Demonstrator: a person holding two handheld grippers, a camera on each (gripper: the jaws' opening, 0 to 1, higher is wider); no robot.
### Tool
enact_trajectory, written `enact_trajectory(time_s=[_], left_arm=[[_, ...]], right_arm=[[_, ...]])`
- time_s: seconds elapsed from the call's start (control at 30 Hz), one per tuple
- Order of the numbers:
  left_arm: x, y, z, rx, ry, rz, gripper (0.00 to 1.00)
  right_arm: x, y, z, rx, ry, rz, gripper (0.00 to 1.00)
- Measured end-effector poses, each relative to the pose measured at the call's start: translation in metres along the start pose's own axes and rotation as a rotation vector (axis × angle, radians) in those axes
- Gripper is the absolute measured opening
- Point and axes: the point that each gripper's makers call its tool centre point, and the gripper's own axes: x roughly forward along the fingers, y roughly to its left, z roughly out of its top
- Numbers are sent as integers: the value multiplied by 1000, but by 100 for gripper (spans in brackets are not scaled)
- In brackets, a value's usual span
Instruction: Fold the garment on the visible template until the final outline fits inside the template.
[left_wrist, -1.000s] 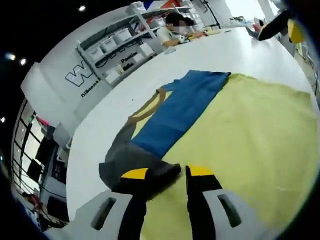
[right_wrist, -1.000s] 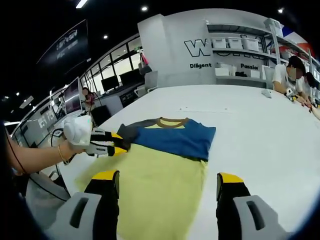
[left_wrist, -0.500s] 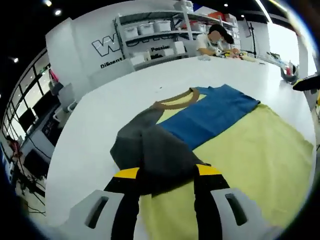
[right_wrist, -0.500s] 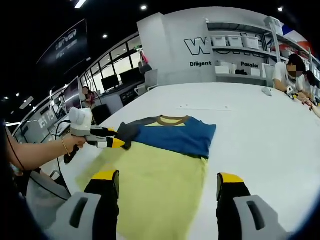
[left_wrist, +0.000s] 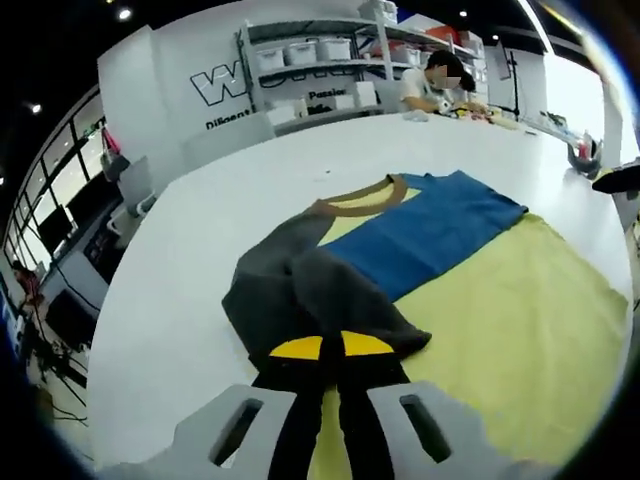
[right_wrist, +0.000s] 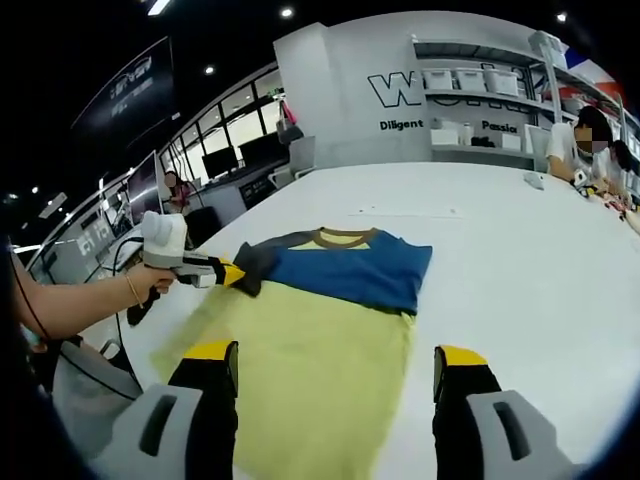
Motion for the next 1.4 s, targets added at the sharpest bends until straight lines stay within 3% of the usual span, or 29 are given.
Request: enact_trajectory(time_s=[0.1, 0.37, 0.43, 0.53, 0.7, 1.0, 1.23, 1.4], left_arm=[[-4, -6, 5, 12, -20, -16, 2], [-7, -23, 21, 21, -72, -69, 2], [-11, -38, 35, 63, -104, -96, 2], [-11, -45, 40, 82, -111, -99, 2], [-8, -60, 42, 66, -124, -128, 2], [-9, -80, 49, 93, -146, -157, 2], [-16, -95, 50, 102, -168, -160, 2], [-24, -102, 51, 185, -187, -134, 2]], right_arm=[[-1, 0, 3, -2, -17, -2, 72], [1, 4, 6, 3, -23, 10, 72], [8, 9, 12, 37, -35, 31, 71], [15, 12, 19, 68, -44, 47, 69], [34, 24, 41, 91, -75, 89, 68], [82, 47, 66, 110, -57, 164, 64], [119, 68, 75, 100, -17, 225, 58], [145, 89, 75, 54, 18, 265, 54]])
